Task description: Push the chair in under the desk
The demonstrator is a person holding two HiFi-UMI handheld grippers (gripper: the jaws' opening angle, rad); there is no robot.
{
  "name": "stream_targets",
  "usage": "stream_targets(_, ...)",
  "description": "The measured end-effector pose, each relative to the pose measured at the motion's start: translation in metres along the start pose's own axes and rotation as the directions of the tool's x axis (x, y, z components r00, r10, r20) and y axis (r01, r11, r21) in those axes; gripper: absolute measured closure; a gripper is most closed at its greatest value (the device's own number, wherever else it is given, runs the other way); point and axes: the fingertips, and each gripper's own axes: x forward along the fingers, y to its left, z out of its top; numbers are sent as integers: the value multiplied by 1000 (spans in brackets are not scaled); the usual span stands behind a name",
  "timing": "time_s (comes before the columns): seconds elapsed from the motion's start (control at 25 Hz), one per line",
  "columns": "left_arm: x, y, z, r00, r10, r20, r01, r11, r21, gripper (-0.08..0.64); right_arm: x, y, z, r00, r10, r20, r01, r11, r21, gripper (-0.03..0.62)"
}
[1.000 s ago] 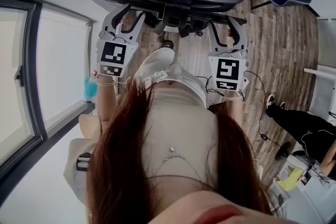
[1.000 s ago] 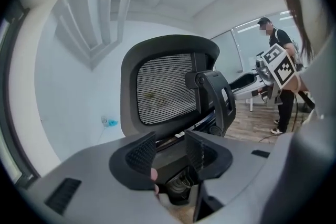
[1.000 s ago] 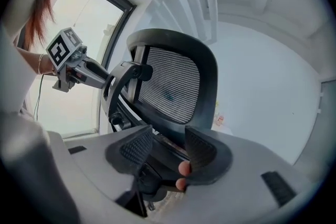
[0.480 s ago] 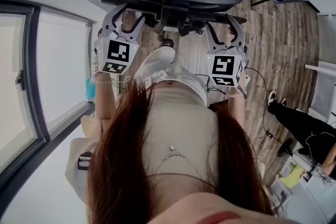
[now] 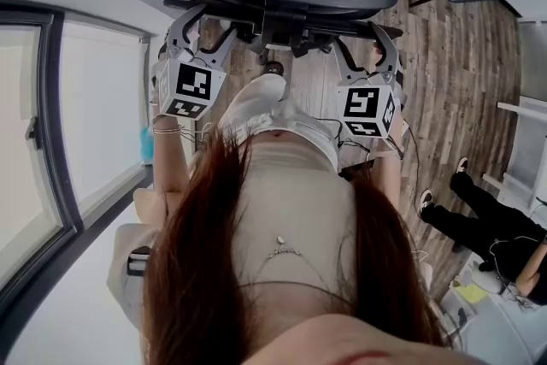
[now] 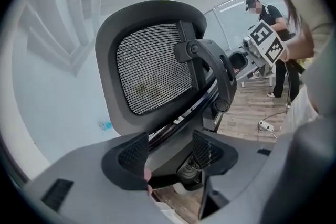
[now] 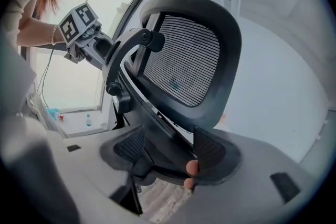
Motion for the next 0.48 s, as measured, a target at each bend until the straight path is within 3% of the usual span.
stream_targets(0.48,5,7,-2,1000,-15,-9,15,1000,25,290,9,3,-6,999,9,-32,-10,1000,-20,302)
